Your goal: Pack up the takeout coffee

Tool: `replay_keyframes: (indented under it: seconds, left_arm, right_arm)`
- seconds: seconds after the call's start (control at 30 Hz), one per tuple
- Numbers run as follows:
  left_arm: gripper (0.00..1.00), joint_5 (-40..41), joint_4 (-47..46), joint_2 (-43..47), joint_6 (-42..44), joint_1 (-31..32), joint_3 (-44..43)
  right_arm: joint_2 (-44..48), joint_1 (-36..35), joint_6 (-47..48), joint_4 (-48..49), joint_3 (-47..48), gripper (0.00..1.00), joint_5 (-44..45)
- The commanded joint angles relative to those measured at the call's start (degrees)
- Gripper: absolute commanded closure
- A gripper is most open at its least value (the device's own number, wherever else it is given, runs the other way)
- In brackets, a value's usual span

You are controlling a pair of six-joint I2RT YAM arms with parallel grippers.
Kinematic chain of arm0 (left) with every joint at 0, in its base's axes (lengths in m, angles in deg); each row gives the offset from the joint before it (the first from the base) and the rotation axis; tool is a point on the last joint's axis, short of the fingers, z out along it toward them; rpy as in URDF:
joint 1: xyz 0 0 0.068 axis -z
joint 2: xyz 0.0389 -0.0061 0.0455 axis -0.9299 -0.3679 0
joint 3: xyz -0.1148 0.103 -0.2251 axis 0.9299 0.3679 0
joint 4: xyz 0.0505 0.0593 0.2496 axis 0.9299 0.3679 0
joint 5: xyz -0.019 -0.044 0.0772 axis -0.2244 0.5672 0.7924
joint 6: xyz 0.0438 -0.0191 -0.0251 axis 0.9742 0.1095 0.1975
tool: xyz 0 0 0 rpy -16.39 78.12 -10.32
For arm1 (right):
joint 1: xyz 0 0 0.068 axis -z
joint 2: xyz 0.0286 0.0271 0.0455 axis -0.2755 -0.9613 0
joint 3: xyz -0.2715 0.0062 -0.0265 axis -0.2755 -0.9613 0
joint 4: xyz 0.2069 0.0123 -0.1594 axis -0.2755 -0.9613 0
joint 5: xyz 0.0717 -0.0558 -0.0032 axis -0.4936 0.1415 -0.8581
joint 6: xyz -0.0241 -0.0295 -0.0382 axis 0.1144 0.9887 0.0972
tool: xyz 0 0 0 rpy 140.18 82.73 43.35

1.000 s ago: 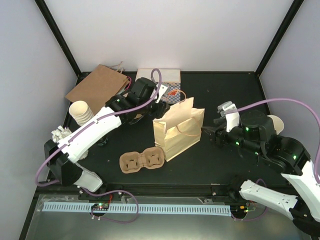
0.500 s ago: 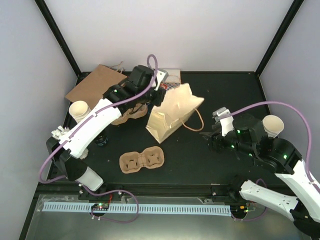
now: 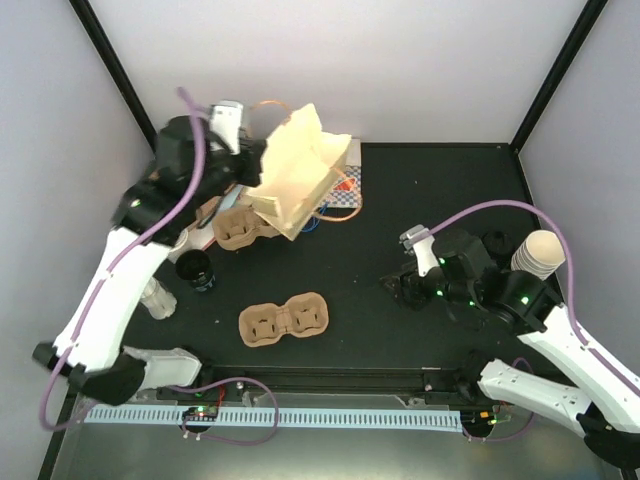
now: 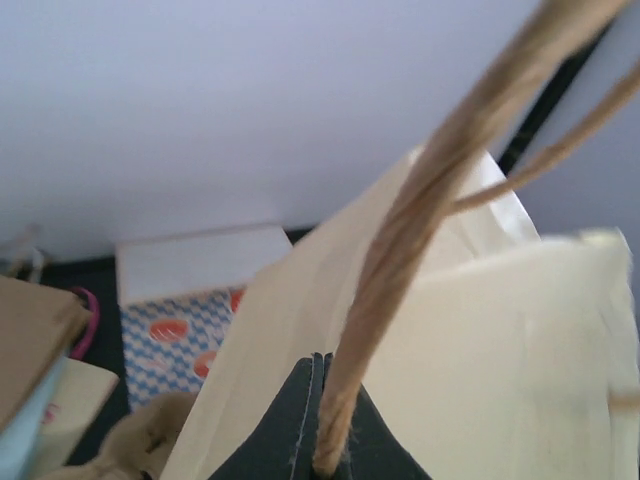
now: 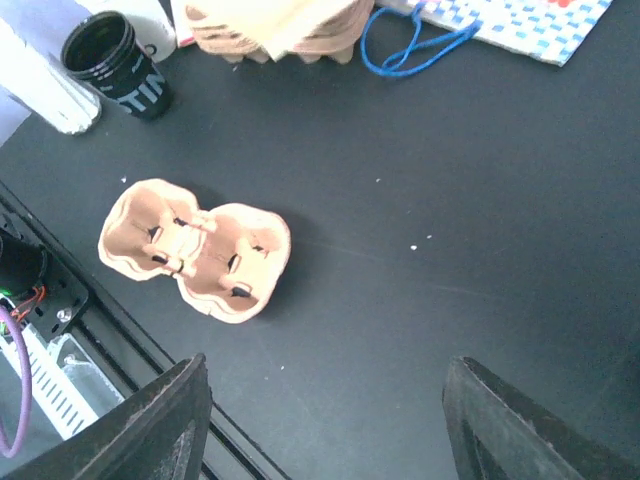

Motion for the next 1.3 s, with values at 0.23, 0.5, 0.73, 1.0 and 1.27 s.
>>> replay_keyframes:
  seconds: [0.23,0.5,0.73,1.0,1.27]
  left_arm:
    - [0.99,5.70,4.90,14.88,0.73,-3.49,-7.68]
    - [0.99,10.56,7.30,20.78,3.09,-3.46,-7.08]
    - [0.98,12.52,7.53,25.18,5.01,-3.46,-6.87]
    - [0.98,12.45,8.96,27.29,6.51,-3.46,-6.48]
    - [0.99,11.14,8.62,27.74,6.72,-3.46,-5.16]
  right_arm:
    - [-7.49,-3.38,-8.91,16.05,-8.87,0.35,-4.88]
    - [-18.16,-11.68,-17.73,21.84,-7.07,0.33,2.77]
    - [-30.84,-17.06,-22.48,20.24,1.25,0.31,8.46]
    - [-43.93,-21.27,-24.30,18.79,10.59,0.12,9.49]
    - [-59.98,-24.97,-33.44,8.03,25.92,0.18,15.78]
